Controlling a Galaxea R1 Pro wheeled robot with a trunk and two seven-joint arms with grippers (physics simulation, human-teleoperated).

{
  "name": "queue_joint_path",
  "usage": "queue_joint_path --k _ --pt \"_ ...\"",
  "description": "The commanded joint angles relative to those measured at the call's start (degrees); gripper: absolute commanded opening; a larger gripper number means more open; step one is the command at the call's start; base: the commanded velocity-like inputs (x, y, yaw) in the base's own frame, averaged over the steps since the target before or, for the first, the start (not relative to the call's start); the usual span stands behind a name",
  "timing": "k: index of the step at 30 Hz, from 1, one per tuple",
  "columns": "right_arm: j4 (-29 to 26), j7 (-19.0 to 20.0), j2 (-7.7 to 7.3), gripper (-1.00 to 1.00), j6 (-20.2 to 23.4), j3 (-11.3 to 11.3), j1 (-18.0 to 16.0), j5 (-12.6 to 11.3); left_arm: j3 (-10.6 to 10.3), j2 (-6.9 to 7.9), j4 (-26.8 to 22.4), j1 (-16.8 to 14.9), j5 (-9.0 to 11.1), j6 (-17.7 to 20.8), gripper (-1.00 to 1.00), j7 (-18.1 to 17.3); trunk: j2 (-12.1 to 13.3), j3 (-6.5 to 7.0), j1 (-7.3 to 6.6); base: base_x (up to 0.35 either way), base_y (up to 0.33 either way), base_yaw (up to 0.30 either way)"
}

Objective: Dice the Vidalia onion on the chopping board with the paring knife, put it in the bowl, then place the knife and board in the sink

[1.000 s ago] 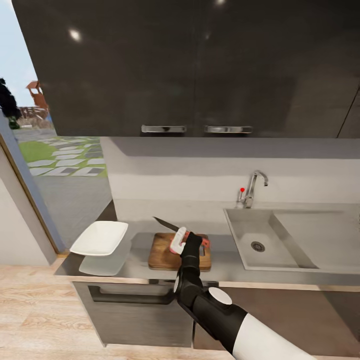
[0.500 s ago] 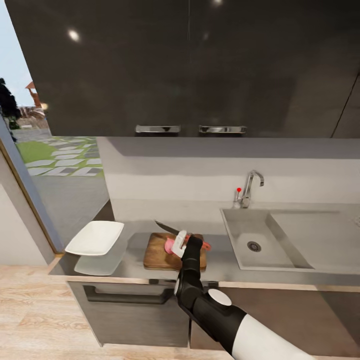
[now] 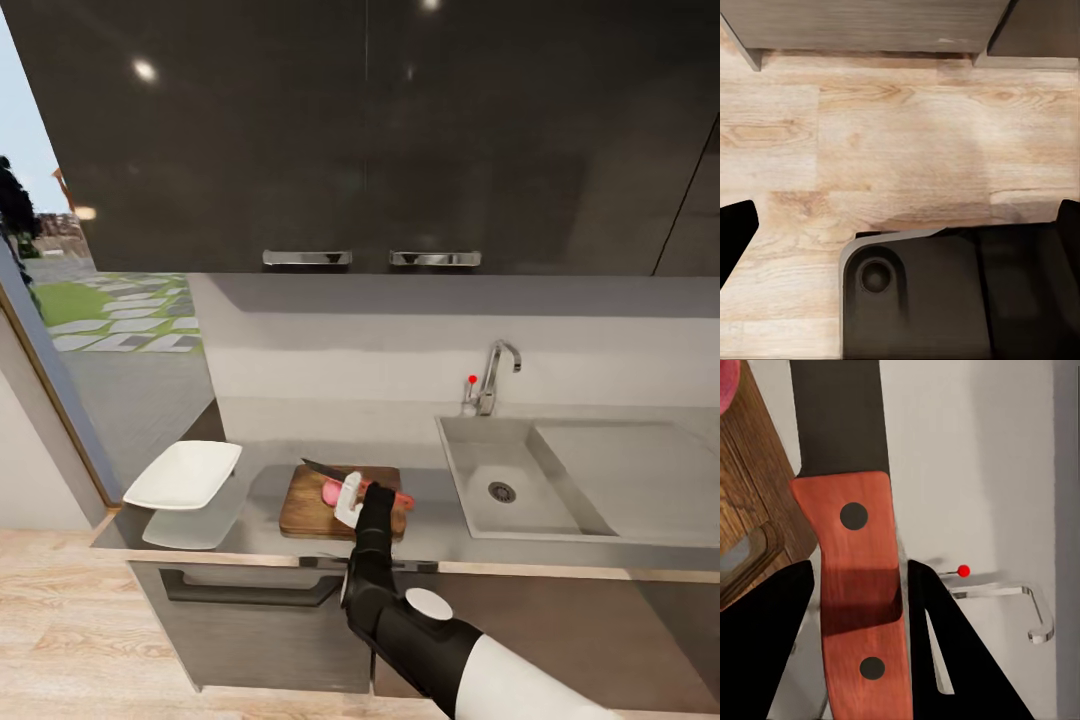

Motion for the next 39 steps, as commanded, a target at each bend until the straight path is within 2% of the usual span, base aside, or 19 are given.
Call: queue_joint_path --k 1,5,12,39 --pt "-0.2 -0.2 0.11 -1.00 0.3 0.4 -0.1 0.0 -0.2 0.05 0.1 0.0 0.4 0.0 1.00 -0.1 -0.1 -0.12 0.04 0.000 0.000 0.000" --pt "-0.8 -0.5 0.97 -1.00 0.3 0.9 -0.1 0.8 -0.1 0.05 1.0 0.0 0.3 0.0 1.00 -0.1 -0.1 -0.12 0.04 0.000 0.000 0.000" --pt "-0.9 -0.7 0.97 -1.00 0.4 1.2 -0.1 2.3 -0.1 0.05 2.0 0.1 0.3 0.0 1.00 -0.1 -0.1 -0.12 0.04 0.000 0.000 0.000" --pt "-0.3 -0.3 0.97 -1.00 1.2 1.6 -0.1 2.0 0.0 -0.04 2.6 0.1 0.3 0.1 1.00 -0.1 -0.1 -0.12 0.04 0.011 -0.025 0.000"
